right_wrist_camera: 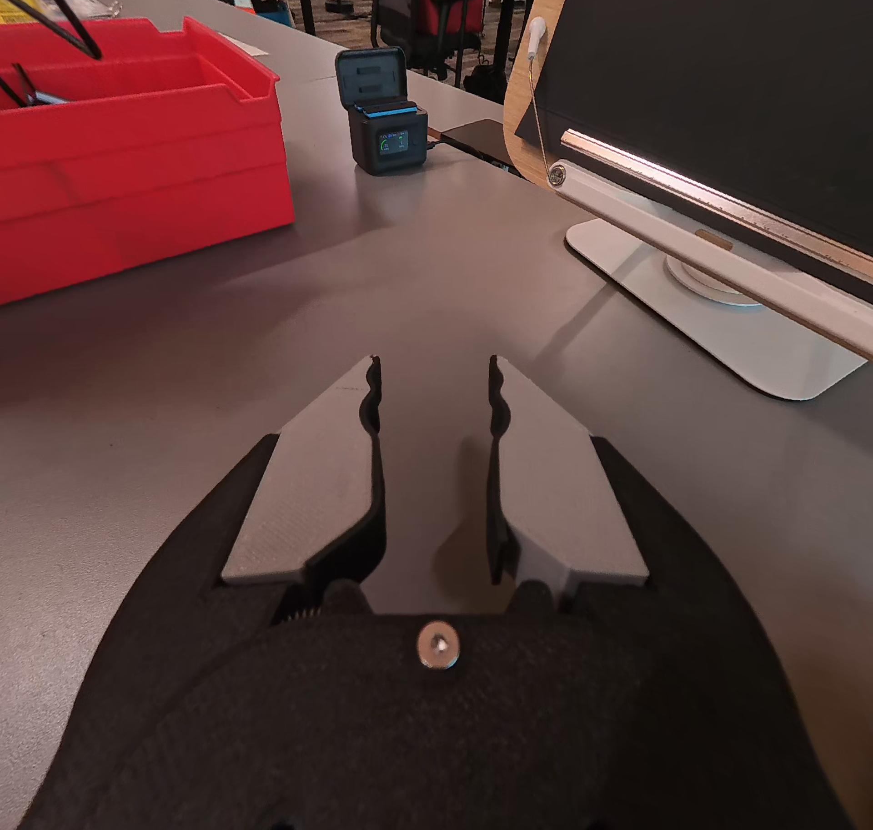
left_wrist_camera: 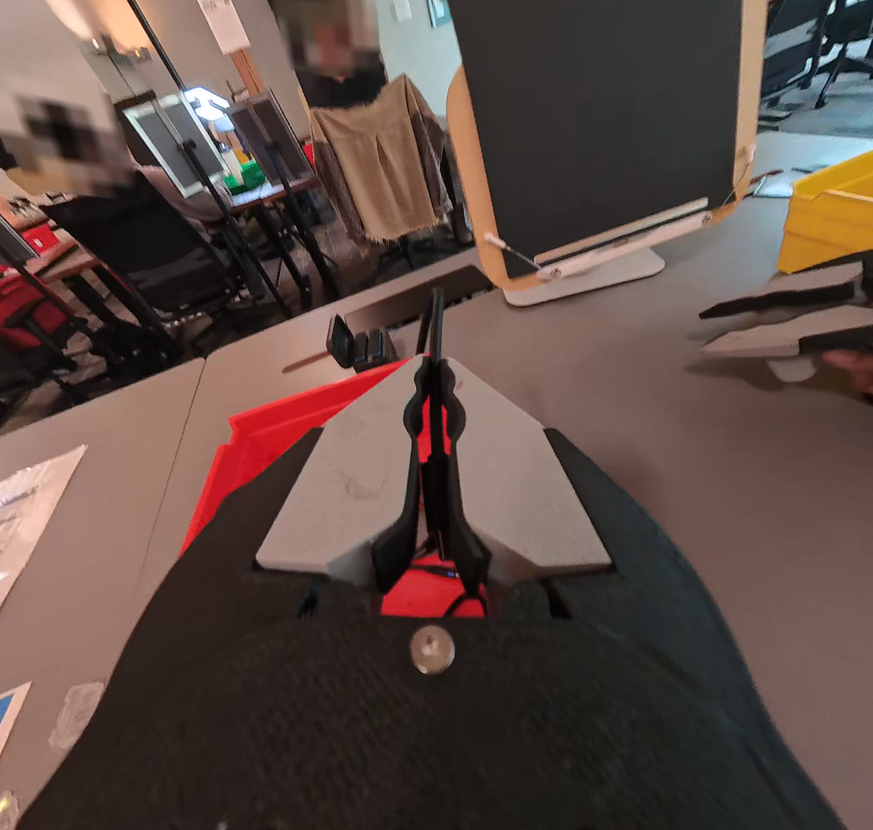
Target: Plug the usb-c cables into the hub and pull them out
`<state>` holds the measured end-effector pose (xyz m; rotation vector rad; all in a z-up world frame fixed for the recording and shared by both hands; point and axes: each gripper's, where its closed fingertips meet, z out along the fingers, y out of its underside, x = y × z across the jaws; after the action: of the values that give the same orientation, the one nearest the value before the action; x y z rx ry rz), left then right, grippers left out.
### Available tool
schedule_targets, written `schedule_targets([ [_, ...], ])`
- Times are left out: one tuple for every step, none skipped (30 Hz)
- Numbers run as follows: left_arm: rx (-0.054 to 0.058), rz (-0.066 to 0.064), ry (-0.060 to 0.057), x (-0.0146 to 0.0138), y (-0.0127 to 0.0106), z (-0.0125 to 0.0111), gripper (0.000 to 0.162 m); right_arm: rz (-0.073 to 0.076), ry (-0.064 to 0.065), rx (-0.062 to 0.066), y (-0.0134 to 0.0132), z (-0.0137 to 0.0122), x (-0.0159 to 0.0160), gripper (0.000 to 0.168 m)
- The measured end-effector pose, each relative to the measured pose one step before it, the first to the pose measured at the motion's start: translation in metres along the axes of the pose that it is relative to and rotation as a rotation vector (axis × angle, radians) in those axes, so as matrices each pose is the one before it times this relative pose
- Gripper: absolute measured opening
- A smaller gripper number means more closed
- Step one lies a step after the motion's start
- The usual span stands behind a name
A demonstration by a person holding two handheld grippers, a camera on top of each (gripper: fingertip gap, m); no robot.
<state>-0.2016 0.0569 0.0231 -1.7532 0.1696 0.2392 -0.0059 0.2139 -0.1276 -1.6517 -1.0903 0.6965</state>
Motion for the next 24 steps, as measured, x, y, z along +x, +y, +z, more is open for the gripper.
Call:
schedule_targets([
  [-0.0266,-0.013,0.0084,-0.00048,0.00839,0.00018,0.002,0.0016,0.0009,-0.0004,0.00031,-0.00009,0.00041,0.042],
  [-0.0225,-0.0155,0.0034,-0.00165,0.00816,-0.00023,0.002,0.0023,0.0001,-0.0001,0.00026,0.00002,0.00042,0.042],
  [-0.0124,-0.016,-0.003,-0.00274,0.00698,-0.00086,0.002,0.0028,-0.0017,-0.0005,0.00018,0.00004,0.0001,0.042],
  [-0.0157,-0.0179,-0.0015,-0.00256,0.00749,-0.001,0.002,0.0018,-0.0013,0.0001,-0.00001,0.00005,0.0,0.042],
  [-0.0275,-0.0161,0.0072,-0.0012,0.00936,-0.00046,0.002,0.0004,-0.001,0.0004,-0.00006,0.00007,-0.00007,0.042],
  [-0.0262,-0.0106,0.0086,-0.0009,0.00953,-0.00001,0.002,-0.0005,-0.0015,-0.0008,0.00015,0.0001,-0.00035,0.042],
  [-0.0113,-0.0088,-0.0046,-0.00254,0.00791,0.00011,0.002,-0.0017,-0.0017,-0.001,0.00005,0.00014,-0.00057,0.042],
  [-0.0061,-0.0093,-0.0095,-0.0029,0.0074,0.00064,0.003,-0.0025,-0.0004,-0.0006,0.00006,0.00025,-0.00046,0.042],
  [-0.0093,-0.0146,0.0038,-0.00033,0.00749,0.00087,0.005,-0.0027,-0.0004,-0.0011,0.00016,0.00009,-0.0005,0.042],
  [-0.0093,-0.0182,0.0235,0.00335,0.00627,0.00075,0.013,-0.0027,-0.0006,-0.0016,0.00018,0.00022,-0.00038,0.042],
  [-0.0047,-0.0194,0.0239,0.00387,0.00414,0.00021,0.026,-0.0022,0.0006,-0.0014,0.0004,0.00014,-0.00018,0.042],
  [-0.0012,-0.0142,0.0134,0.00266,0.00288,-0.00046,0.035,-0.0002,0.0002,-0.0019,0.00043,0.00027,-0.00001,0.042],
  [-0.0007,-0.0049,0.0071,0.00184,0.00206,-0.0008,0.041,0.0014,-0.0014,-0.0021,0.00042,0.00013,-0.00008,0.042],
  [-0.0007,-0.0002,0.0025,0.00122,0.00124,-0.00121,0.046,0.001,0.0,-0.0015,0.00046,0.00012,0.00019,0.042],
  [0.0011,0.0032,0.0052,0.00182,0.00038,-0.00153,0.05,0.0009,0.0014,-0.0007,0.0003,0.00002,0.00034,0.042],
  [0.0015,0.0046,0.0068,0.00231,-0.00012,-0.00209,0.052,0.0015,0.0001,0.0003,-0.00001,-0.00002,0.00026,0.042],
  [0.0027,0.0046,-0.0012,0.0011,-0.00064,-0.00222,0.053,0.0017,-0.0006,0.0001,-0.00001,0.00004,0.00011,0.042],
  [0.006,0.006,-0.0062,0.00048,-0.00121,-0.00235,0.053,0.0009,0.0,-0.0002,0.0001,0.00011,0.0001,0.042],
  [0.0098,0.0038,-0.0064,0.00051,-0.00153,-0.00213,0.053,0.0007,0.0,-0.0003,0.00018,0.00018,-0.00001,0.042],
  [0.0122,-0.0016,-0.0035,0.00109,-0.00164,-0.00177,0.052,0.0005,-0.0005,-0.0009,0.00014,0.00018,-0.0001,0.042],
  [0.0133,-0.0078,-0.0003,0.00167,-0.00169,-0.00112,0.05,-0.0007,0.0005,-0.0008,0.00027,0.00009,0.00006,0.042],
  [0.0117,-0.0112,0.0009,0.002,-0.0015,-0.00019,0.05,-0.0013,0.0014,-0.0002,0.00005,-0.0001,0.00011,0.042],
  [0.0095,-0.0106,0.0044,0.00294,-0.00159,0.00048,0.05,-0.0008,0.0016,0.0015,-0.00035,-0.00013,0.00015,0.042],
  [0.009,-0.0061,0.0074,0.00365,-0.00171,0.00102,0.05,0.0001,0.0021,0.002,-0.00032,-0.00031,0.00039,0.042],
])
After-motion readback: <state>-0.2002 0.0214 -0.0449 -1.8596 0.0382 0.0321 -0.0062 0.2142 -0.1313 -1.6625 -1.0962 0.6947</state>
